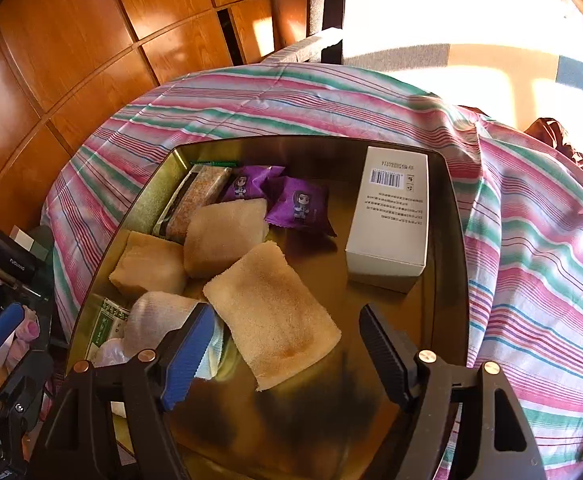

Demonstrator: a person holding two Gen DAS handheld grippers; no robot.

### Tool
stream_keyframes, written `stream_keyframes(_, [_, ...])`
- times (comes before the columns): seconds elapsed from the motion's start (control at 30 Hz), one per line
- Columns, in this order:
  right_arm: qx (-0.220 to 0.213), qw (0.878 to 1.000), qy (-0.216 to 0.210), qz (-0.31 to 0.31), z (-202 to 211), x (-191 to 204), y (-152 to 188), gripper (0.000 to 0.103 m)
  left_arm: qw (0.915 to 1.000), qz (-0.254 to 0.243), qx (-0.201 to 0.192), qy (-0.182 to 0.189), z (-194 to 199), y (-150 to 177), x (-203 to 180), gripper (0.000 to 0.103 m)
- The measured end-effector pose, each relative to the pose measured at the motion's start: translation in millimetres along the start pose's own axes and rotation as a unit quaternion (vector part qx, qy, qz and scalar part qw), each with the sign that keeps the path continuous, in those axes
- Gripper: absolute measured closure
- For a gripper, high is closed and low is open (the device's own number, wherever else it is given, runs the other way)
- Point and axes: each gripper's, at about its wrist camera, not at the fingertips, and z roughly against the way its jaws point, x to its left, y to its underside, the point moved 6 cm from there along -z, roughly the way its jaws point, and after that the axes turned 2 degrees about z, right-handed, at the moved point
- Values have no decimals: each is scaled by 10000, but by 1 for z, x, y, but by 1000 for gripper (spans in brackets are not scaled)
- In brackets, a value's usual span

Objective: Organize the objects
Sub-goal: 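Lower the yellow sponge cake into the tray and open the right gripper, then move both tools back to the cracker bar and wrapped item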

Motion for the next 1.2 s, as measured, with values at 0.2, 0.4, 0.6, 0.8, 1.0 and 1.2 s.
stream_keyframes(0.2, [-320, 9994, 107, -5, 30, -6, 8, 27, 9999, -134, -55, 46, 7, -2, -10, 14])
stream_keyframes(0.4, [-576, 9978, 288, -130, 62, -28, 25, 27, 9992, -356, -92, 144, 13, -1, -28, 13])
stream_keyframes(0.6, [-694, 9954, 454, -474, 87, -63, 47, 27, 9973, -657, -78, 311, 18, 2, -53, 13])
stream_keyframes(0.8, [-790, 9896, 703, -971, 114, -115, 74, 27, 9934, -1028, -42, 505, 20, 6, -85, 13])
stream_keyframes(1.0, [-853, 9769, 1017, -1676, 145, -183, 109, 27, 9865, -1450, 31, 759, 19, 13, -125, 13])
stream_keyframes(1.2, [-880, 9552, 1371, -2472, 182, -255, 150, 27, 9736, -2001, 133, 1088, 17, 24, -175, 12])
